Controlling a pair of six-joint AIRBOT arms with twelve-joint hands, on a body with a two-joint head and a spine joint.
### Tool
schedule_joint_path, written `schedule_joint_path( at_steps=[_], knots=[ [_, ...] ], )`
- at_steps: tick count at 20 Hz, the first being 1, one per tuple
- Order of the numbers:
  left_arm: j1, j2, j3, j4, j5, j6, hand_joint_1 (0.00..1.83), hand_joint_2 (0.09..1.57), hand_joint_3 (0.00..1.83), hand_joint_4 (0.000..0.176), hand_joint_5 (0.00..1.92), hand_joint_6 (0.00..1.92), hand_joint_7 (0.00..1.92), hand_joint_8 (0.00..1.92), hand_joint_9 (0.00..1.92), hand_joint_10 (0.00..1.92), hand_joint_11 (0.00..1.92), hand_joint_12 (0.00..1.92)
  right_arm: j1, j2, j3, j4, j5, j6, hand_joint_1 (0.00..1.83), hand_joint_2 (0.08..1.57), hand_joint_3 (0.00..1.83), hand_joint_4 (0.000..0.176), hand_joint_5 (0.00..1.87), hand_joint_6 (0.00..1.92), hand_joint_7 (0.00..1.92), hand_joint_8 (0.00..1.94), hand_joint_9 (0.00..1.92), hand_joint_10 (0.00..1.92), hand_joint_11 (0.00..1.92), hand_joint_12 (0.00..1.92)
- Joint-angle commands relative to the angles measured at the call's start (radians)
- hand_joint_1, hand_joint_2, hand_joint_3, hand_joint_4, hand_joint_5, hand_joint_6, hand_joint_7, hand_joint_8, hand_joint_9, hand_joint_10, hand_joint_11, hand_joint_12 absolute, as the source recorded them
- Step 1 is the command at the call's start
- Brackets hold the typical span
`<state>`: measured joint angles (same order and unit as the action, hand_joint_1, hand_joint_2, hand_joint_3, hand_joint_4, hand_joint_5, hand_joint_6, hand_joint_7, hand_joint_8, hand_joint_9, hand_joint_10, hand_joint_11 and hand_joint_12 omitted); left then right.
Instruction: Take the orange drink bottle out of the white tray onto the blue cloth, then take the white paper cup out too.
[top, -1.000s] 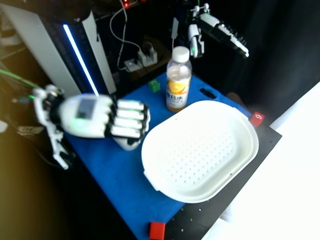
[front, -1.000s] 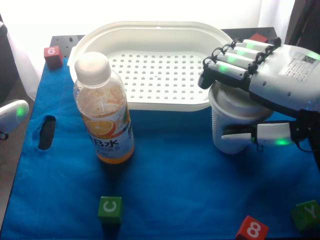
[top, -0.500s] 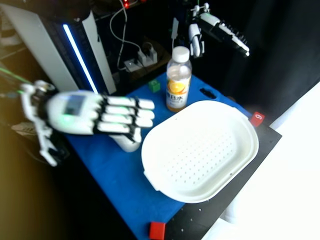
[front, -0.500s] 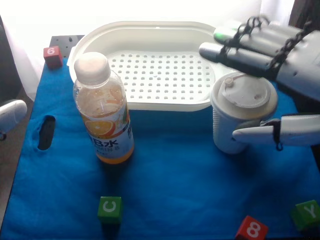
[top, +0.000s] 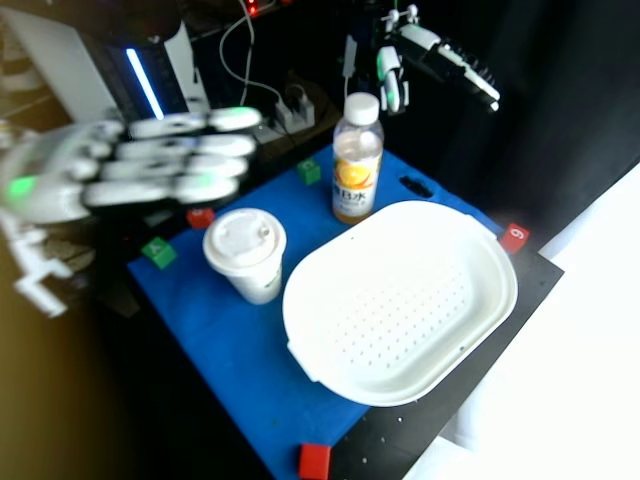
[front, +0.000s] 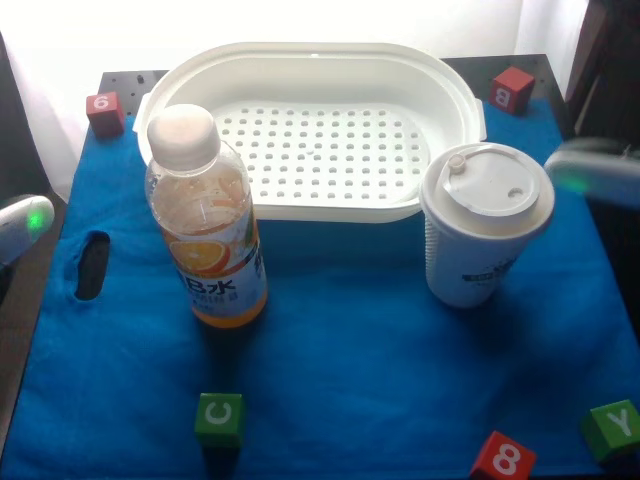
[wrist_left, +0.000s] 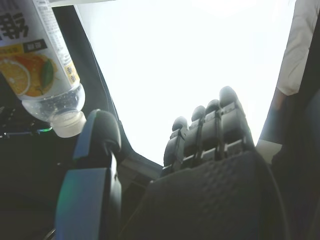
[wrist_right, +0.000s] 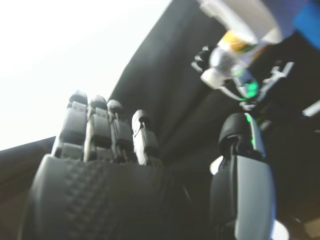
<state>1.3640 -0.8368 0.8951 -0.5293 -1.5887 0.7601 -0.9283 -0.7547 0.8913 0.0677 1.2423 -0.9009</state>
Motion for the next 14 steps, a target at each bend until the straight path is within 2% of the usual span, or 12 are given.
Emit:
schedule_joint_path(
  at_steps=[1,2,3,4,5,6,9,10,11,12,13,14],
  knots=[
    [-0.005,0.012,0.000,0.006,-0.142,-0.005,0.72,1.18,0.00,0.069,0.02,0.00,0.00,0.00,0.02,0.01,0.00,0.19,-0.010,0.005,-0.005,0.031,0.181,0.000,0.44,1.18,0.07,0.010,0.00,0.00,0.00,0.00,0.00,0.00,0.01,0.01],
    [-0.005,0.014,0.001,0.010,-0.142,-0.005,0.70,1.18,0.00,0.071,0.02,0.00,0.00,0.00,0.01,0.01,0.00,0.19,-0.037,0.010,-0.009,0.062,0.218,0.000,0.47,1.20,0.07,0.000,0.00,0.00,0.00,0.00,0.00,0.00,0.00,0.00],
    [-0.010,0.017,0.002,0.018,-0.142,-0.005,0.71,1.17,0.00,0.066,0.02,0.00,0.00,0.00,0.02,0.01,0.00,0.26,-0.074,0.013,-0.014,0.100,0.264,0.000,0.42,1.22,0.07,0.005,0.00,0.00,0.00,0.00,0.00,0.00,0.00,0.00],
    [-0.015,0.020,0.002,0.023,-0.142,-0.005,0.67,1.16,0.00,0.071,0.03,0.00,0.01,0.00,0.06,0.02,0.00,0.45,-0.093,0.017,-0.019,0.120,0.288,0.000,0.45,1.22,0.07,0.000,0.00,0.00,0.00,0.00,0.00,0.00,0.01,0.00],
    [-0.020,0.024,0.002,0.030,-0.142,-0.004,0.67,1.15,0.00,0.071,0.03,0.00,0.00,0.00,0.06,0.01,0.00,0.46,-0.101,0.020,-0.022,0.132,0.300,0.000,0.48,1.28,0.00,0.000,0.00,0.00,0.00,0.00,0.01,0.01,0.00,0.34],
    [-0.025,0.028,0.002,0.034,-0.142,-0.003,0.73,1.17,0.00,0.051,0.04,0.00,0.00,0.00,0.04,0.00,0.00,0.40,-0.101,0.020,-0.023,0.132,0.301,0.000,0.51,1.26,0.00,0.000,0.00,0.00,0.01,0.00,0.00,0.18,0.00,1.01],
    [-0.038,0.028,0.006,0.044,-0.142,0.005,0.78,1.18,0.01,0.062,0.03,0.00,0.00,0.00,0.02,0.00,0.00,0.30,-0.101,0.018,-0.020,0.133,0.311,0.000,0.57,1.25,0.00,0.000,0.00,0.00,0.00,0.00,0.00,0.12,0.00,1.03],
    [-0.044,0.028,0.008,0.049,-0.142,0.006,0.75,1.19,0.00,0.076,0.04,0.00,0.01,0.00,0.04,0.01,0.00,0.33,-0.101,0.018,-0.020,0.133,0.313,0.000,0.60,1.23,0.00,0.000,0.00,0.00,0.00,0.00,0.00,0.04,0.00,1.03],
    [-0.054,0.028,0.011,0.056,-0.142,0.007,0.74,1.19,0.00,0.072,0.04,0.00,0.01,0.00,0.04,0.01,0.00,0.34,-0.101,0.018,-0.020,0.133,0.318,0.000,0.59,1.22,0.00,0.000,0.00,0.00,0.00,0.00,0.00,0.04,0.00,1.28],
    [-0.064,0.028,0.014,0.061,-0.142,0.009,0.73,1.19,0.00,0.068,0.04,0.00,0.01,0.00,0.04,0.01,0.00,0.42,-0.101,0.018,-0.016,0.133,0.322,0.000,0.57,1.22,0.00,0.006,0.00,0.00,0.00,0.00,0.00,0.06,0.00,1.56],
    [-0.077,0.029,0.018,0.067,-0.142,0.011,0.74,1.20,0.01,0.070,0.03,0.00,0.00,0.00,0.04,0.01,0.00,0.44,-0.099,0.018,-0.010,0.133,0.324,0.000,0.53,1.21,0.00,0.018,0.00,0.00,0.00,0.00,0.00,0.16,0.00,1.76],
    [-0.087,0.031,0.020,0.073,-0.142,0.012,0.77,1.22,0.01,0.091,0.00,0.00,0.00,0.00,0.01,0.00,0.00,0.21,-0.091,0.020,-0.006,0.133,0.330,0.000,0.54,1.20,0.00,0.049,0.00,0.00,0.00,0.00,0.00,0.23,0.00,1.59]
  ],
)
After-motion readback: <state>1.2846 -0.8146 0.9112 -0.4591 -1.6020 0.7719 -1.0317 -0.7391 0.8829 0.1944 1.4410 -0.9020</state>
